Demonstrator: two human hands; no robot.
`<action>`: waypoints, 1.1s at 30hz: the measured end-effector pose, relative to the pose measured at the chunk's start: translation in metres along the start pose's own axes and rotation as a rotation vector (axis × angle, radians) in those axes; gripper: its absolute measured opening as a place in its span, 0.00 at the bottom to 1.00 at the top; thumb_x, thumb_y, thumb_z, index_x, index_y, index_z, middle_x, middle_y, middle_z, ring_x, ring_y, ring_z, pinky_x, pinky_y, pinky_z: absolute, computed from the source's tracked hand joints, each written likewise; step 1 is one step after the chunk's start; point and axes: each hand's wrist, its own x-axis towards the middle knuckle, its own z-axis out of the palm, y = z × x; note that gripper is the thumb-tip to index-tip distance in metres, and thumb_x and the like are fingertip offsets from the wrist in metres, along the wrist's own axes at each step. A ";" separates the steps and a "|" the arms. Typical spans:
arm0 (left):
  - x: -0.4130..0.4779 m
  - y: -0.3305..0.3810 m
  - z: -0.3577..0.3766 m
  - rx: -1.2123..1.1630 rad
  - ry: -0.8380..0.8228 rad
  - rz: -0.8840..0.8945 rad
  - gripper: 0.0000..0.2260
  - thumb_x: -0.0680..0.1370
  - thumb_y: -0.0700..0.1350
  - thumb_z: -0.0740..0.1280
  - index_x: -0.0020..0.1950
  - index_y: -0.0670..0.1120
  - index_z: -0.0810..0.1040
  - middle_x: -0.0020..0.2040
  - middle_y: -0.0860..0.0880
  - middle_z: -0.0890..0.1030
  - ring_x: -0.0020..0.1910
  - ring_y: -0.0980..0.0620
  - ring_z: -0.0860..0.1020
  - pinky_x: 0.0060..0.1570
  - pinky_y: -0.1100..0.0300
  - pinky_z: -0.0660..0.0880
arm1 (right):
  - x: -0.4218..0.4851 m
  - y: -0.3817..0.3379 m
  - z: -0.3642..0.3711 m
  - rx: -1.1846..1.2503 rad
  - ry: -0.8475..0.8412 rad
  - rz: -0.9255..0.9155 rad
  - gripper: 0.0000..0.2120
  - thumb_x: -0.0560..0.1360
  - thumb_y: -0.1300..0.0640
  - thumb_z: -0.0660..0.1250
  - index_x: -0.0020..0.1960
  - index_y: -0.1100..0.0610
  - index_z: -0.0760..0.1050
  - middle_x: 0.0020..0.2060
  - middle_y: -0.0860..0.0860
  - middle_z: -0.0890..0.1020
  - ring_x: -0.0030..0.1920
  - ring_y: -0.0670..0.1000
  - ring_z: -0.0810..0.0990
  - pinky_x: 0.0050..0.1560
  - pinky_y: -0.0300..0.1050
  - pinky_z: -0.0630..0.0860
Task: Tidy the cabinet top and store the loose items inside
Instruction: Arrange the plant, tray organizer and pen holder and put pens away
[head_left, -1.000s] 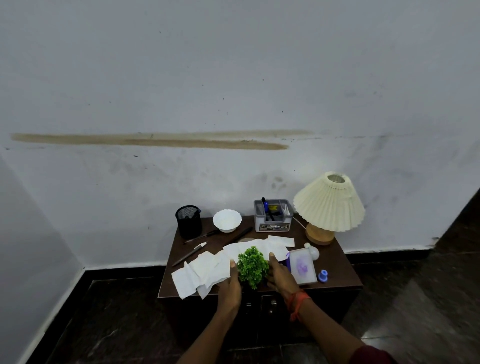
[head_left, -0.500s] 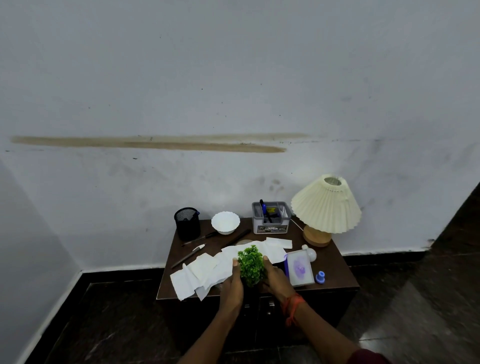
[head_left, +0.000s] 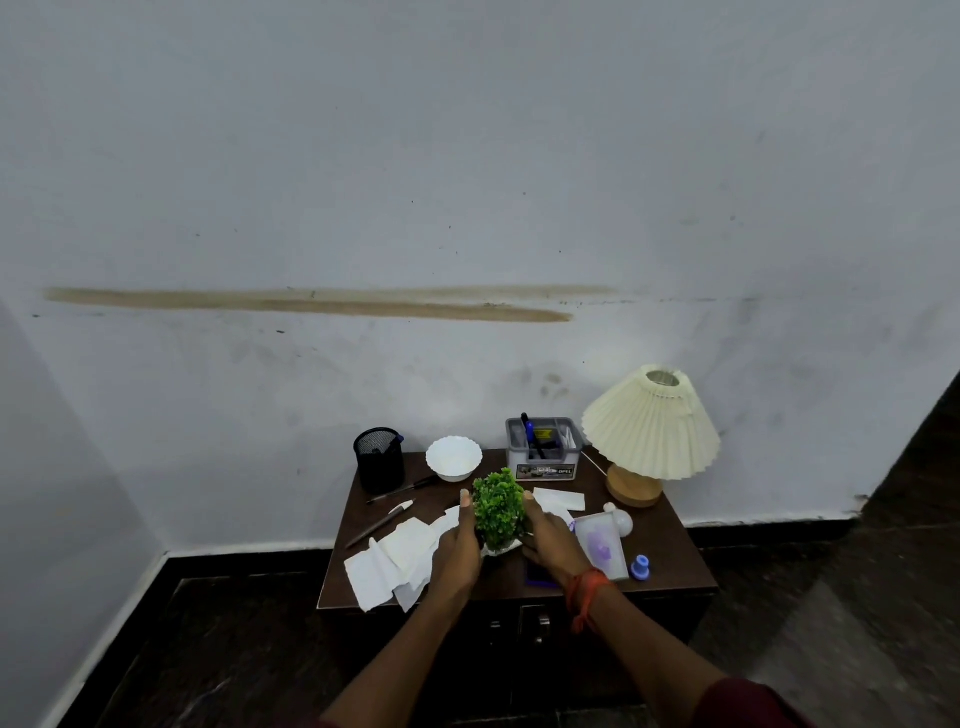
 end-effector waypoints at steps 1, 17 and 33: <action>-0.001 0.005 -0.002 -0.012 -0.006 0.020 0.39 0.64 0.80 0.44 0.44 0.54 0.81 0.51 0.43 0.84 0.52 0.43 0.80 0.60 0.49 0.75 | -0.004 -0.007 0.001 0.008 0.004 -0.005 0.44 0.52 0.15 0.55 0.46 0.50 0.80 0.52 0.52 0.84 0.56 0.55 0.80 0.65 0.57 0.71; 0.076 0.037 -0.022 -0.085 -0.015 0.162 0.37 0.68 0.78 0.51 0.55 0.52 0.82 0.54 0.47 0.84 0.55 0.49 0.81 0.62 0.47 0.75 | 0.024 -0.078 0.031 0.016 -0.044 -0.149 0.44 0.61 0.23 0.57 0.52 0.61 0.78 0.49 0.58 0.83 0.55 0.61 0.80 0.62 0.60 0.75; 0.185 0.026 -0.015 -0.089 0.034 0.179 0.30 0.69 0.75 0.54 0.42 0.54 0.83 0.49 0.49 0.85 0.52 0.50 0.82 0.62 0.48 0.75 | 0.141 -0.069 0.071 0.014 -0.061 -0.179 0.40 0.57 0.17 0.57 0.48 0.47 0.82 0.49 0.48 0.85 0.55 0.52 0.82 0.63 0.57 0.74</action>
